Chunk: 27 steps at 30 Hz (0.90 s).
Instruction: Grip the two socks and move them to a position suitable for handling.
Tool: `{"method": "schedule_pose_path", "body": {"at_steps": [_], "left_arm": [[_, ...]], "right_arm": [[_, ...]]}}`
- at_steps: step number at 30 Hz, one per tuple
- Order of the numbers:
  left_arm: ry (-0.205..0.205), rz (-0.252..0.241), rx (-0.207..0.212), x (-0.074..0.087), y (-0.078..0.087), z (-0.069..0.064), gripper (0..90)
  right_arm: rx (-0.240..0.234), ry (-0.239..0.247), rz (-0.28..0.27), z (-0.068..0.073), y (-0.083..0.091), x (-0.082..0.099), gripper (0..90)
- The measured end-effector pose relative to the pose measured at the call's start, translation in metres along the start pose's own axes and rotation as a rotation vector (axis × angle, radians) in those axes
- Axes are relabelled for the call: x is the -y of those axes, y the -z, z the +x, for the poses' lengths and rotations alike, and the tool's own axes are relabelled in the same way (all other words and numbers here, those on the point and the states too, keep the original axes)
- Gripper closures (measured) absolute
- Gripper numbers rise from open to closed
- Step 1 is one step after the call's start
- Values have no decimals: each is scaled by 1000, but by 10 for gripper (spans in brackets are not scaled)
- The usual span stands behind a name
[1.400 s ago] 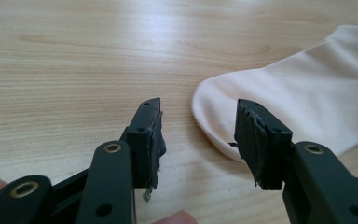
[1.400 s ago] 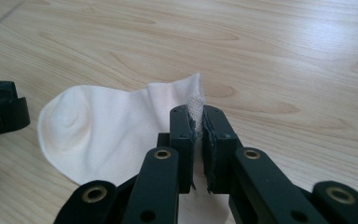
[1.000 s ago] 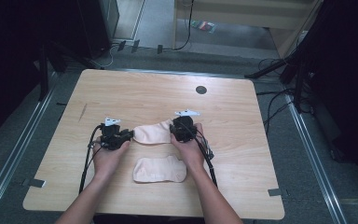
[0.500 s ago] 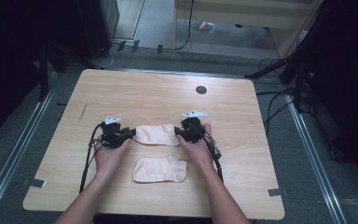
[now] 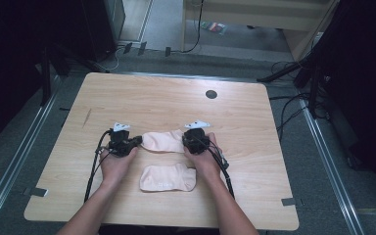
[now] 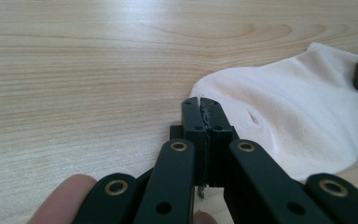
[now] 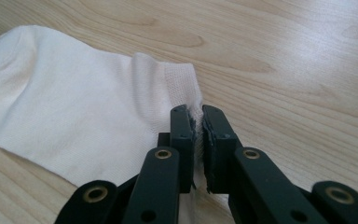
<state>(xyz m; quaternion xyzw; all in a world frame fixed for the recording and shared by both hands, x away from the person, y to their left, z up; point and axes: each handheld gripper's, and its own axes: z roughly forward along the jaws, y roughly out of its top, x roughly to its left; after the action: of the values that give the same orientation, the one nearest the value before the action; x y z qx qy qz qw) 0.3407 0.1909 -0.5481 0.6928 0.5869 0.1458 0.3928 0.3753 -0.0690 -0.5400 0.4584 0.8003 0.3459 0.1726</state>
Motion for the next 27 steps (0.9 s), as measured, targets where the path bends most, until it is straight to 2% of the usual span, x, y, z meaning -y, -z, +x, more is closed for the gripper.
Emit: {"method": "schedule_pose_path", "body": {"at_steps": [3,7,10,13,16,19,22,27], "left_arm": [[-26,-24,8,-2,7,-1,900],[-9,-62,32,-6,16,-3,900],[-36,-69,37,-8,20,-5,900],[-30,-68,46,-8,22,-5,900],[-28,-73,58,-9,26,-7,900],[-40,-99,88,-10,39,-14,900],[-72,-111,100,-9,50,-19,900],[-81,-119,125,-3,65,-23,900]], "right_arm": [[11,-10,8,-2,2,0,855],[1,-26,-24,-4,10,-2,857],[-4,-24,-37,-2,15,-3,857],[11,0,-47,1,22,-6,857],[12,-10,-58,0,27,-8,857],[9,-15,-78,0,39,-12,857],[3,-16,-89,2,50,-13,857],[-18,-10,-95,8,67,-13,856]]}}
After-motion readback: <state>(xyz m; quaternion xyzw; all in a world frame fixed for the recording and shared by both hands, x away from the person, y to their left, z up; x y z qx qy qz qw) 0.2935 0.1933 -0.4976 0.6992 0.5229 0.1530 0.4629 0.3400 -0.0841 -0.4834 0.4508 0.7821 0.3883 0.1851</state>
